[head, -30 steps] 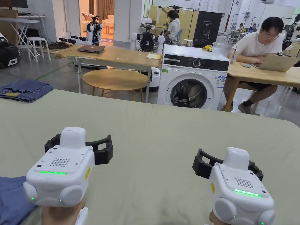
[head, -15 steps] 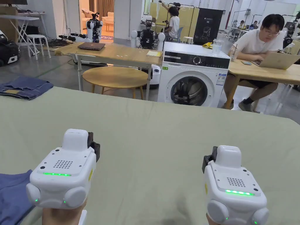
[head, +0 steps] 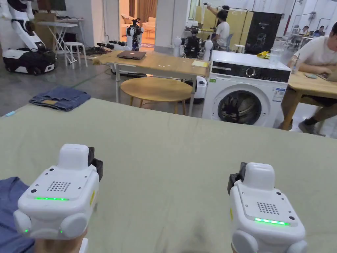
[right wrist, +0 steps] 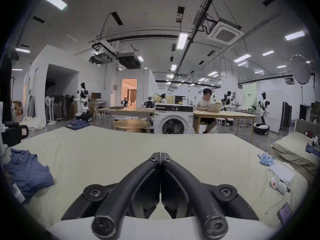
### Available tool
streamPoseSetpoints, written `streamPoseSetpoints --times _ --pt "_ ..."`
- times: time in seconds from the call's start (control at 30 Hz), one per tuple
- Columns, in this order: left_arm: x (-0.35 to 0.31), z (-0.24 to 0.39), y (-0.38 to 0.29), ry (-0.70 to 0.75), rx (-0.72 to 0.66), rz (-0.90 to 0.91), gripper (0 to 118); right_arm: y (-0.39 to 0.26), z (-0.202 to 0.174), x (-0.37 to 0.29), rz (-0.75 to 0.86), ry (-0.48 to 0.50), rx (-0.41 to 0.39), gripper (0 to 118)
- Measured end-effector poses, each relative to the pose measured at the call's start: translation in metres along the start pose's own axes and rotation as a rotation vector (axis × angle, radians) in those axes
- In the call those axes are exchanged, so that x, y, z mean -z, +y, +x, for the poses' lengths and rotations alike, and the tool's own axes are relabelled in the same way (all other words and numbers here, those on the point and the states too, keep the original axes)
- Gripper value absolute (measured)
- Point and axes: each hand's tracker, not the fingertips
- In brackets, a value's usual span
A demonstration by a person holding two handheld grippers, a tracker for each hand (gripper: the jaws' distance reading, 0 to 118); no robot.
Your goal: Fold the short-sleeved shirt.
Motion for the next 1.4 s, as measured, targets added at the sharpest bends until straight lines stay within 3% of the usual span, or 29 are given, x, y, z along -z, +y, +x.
streamPoseSetpoints --times 0.3,0.63,0.8,0.9,1.13,1.23,1.33,1.4 --pt "-0.039 -0.124 0.01 0.206 -0.005 -0.14 0 0.002 -0.099 0.001 0.014 0.224 -0.043 0" --pt "-0.021 -0.219 -0.009 0.138 -0.052 -0.574 0 -0.016 -0.145 -0.001 -0.035 0.342 -0.082 0" --pt "0.004 -0.246 -0.041 0.041 -0.169 -0.801 54 -0.03 -0.142 0.003 -0.055 0.35 -0.125 0" --pt "0.023 -0.258 -0.064 0.04 -0.243 -0.88 69 -0.037 -0.137 0.006 -0.074 0.344 -0.134 0" --pt "0.052 -0.241 -0.111 0.039 -0.105 -1.029 69 -0.051 -0.126 0.011 -0.121 0.326 -0.16 0" --pt "0.046 -0.231 -0.11 0.067 0.027 -0.967 67 -0.053 -0.122 0.011 -0.133 0.32 -0.175 0" --pt "0.038 -0.227 -0.106 0.058 -0.018 -0.971 40 -0.055 -0.119 0.011 -0.137 0.316 -0.178 0" --pt "0.035 -0.224 -0.105 0.059 -0.006 -0.963 0 -0.056 -0.118 0.01 -0.14 0.312 -0.181 0"
